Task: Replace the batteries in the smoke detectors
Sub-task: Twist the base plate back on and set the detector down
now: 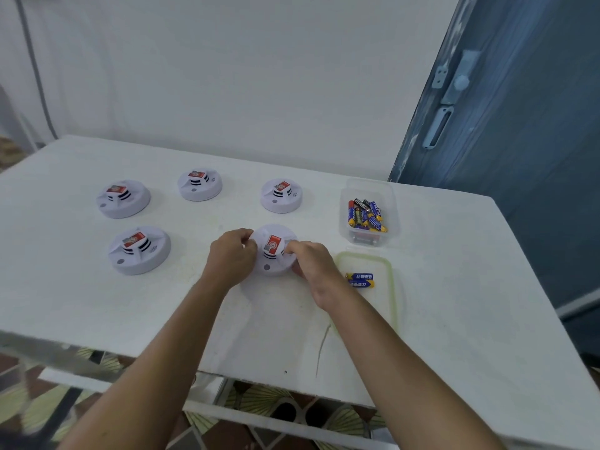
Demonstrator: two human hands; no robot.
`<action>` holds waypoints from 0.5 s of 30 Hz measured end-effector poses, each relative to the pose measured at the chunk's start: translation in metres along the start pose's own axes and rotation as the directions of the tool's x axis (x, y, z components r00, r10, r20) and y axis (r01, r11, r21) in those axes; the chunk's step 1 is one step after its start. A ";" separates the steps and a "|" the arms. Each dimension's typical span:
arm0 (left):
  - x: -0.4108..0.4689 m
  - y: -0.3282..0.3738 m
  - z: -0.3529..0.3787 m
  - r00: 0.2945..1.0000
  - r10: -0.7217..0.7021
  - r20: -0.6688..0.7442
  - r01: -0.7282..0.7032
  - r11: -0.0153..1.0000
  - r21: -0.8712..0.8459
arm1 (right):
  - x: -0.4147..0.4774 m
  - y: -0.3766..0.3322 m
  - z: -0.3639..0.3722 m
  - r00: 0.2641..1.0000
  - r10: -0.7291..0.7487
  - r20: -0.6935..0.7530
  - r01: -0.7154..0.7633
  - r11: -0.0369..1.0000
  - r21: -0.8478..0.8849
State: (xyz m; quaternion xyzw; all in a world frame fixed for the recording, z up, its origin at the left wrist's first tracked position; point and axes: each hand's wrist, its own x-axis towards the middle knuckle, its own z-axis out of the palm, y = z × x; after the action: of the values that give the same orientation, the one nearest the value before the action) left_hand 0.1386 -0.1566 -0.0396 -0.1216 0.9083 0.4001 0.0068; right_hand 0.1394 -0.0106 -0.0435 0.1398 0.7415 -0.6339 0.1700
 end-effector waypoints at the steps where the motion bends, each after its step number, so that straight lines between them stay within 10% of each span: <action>1: 0.001 0.000 0.001 1.000 -0.002 0.004 0.002 1.000 0.008 | 0.001 0.000 0.002 1.000 0.003 0.003 -0.003 1.000 0.008; 15: 0.009 -0.006 0.008 0.998 -0.030 -0.049 0.029 0.999 -0.017 | 0.009 0.001 0.005 0.999 -0.024 -0.038 0.023 1.000 -0.010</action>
State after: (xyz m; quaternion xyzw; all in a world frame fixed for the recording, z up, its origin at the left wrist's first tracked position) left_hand 0.1307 -0.1562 -0.0503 -0.1448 0.9030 0.4043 -0.0104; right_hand 0.1324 -0.0154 -0.0487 0.1423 0.7493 -0.6294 0.1489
